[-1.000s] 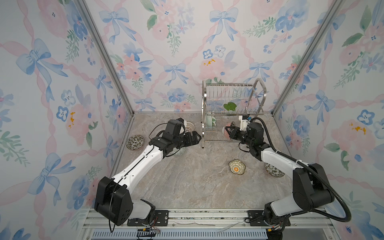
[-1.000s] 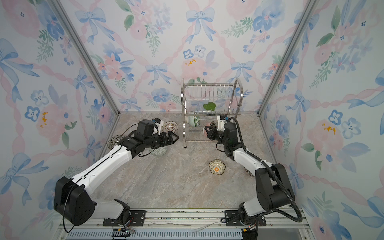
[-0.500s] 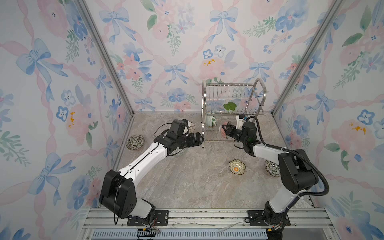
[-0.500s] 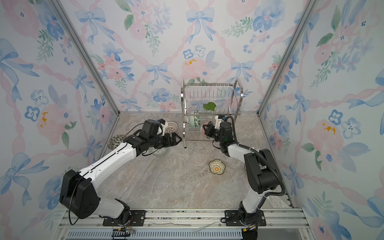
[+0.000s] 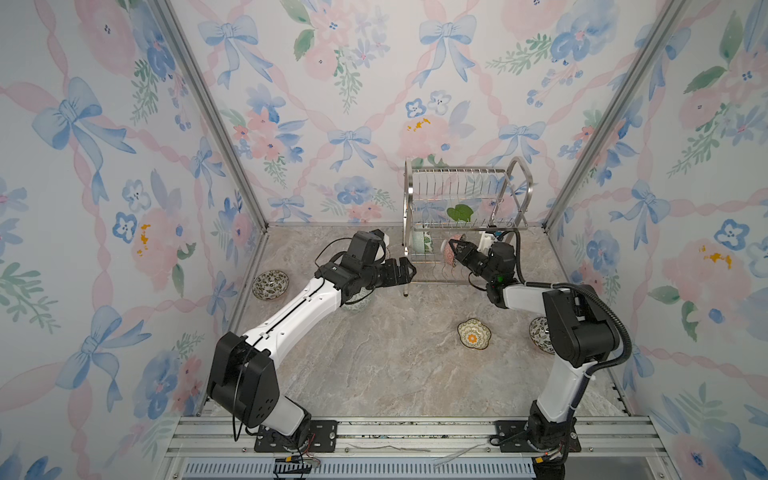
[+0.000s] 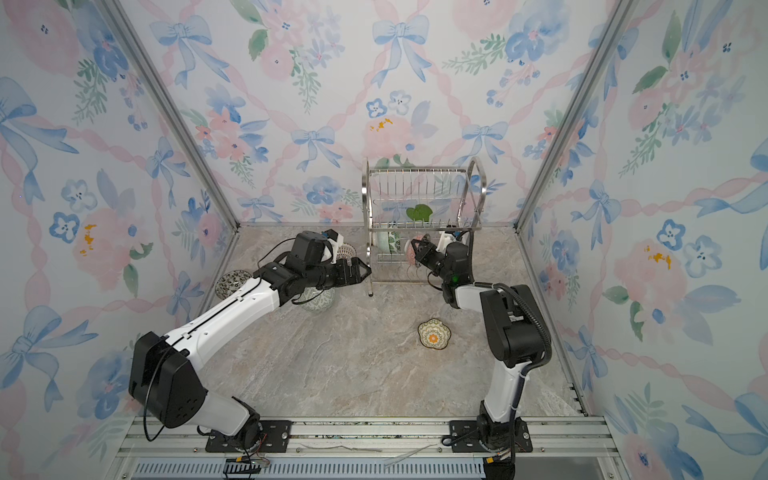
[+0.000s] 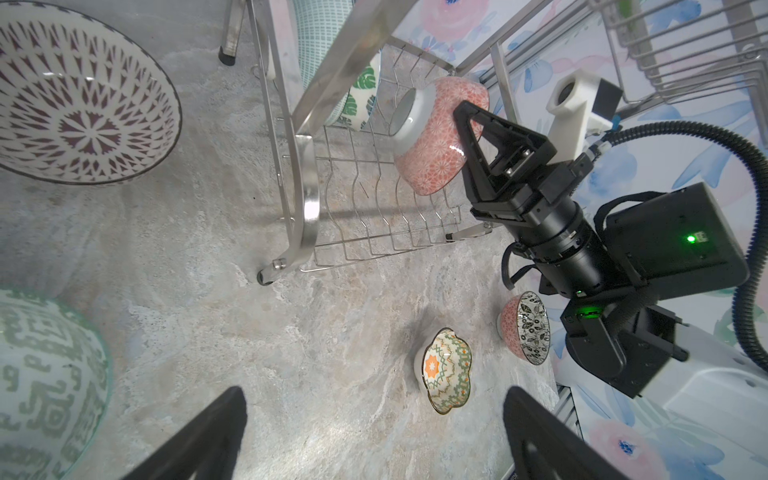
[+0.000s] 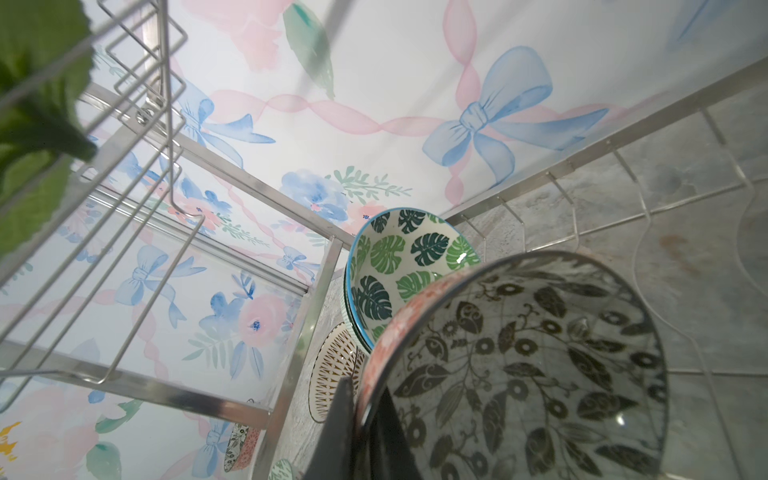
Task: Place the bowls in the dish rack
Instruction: 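Lift the red-rimmed bowl with the right gripper and carry it to the rack, then lower the held bowl into the rack slot against the leaf-print bowl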
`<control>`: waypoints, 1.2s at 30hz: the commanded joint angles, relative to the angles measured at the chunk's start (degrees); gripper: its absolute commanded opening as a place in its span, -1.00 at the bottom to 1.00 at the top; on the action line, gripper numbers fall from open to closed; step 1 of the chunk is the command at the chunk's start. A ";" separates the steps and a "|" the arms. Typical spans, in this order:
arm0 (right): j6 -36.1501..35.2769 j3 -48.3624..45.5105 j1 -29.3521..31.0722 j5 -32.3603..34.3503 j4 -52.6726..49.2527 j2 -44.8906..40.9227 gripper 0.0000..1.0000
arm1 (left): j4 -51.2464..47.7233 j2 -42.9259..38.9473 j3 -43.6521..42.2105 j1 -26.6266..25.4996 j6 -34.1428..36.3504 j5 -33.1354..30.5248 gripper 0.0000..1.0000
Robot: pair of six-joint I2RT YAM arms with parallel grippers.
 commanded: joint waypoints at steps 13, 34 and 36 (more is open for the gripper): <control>4.43 9.43 -0.94 0.25 10.14 7.66 -1.00 | -1.35 3.07 4.52 -1.41 -0.66 -1.41 0.96; 12.28 17.28 1.00 -3.33 20.10 18.56 -1.00 | -1.92 8.55 8.90 -1.58 0.60 -1.18 0.96; 12.54 17.54 1.00 -3.42 20.28 18.86 -1.00 | -1.83 8.74 9.00 -1.58 0.68 -1.15 0.96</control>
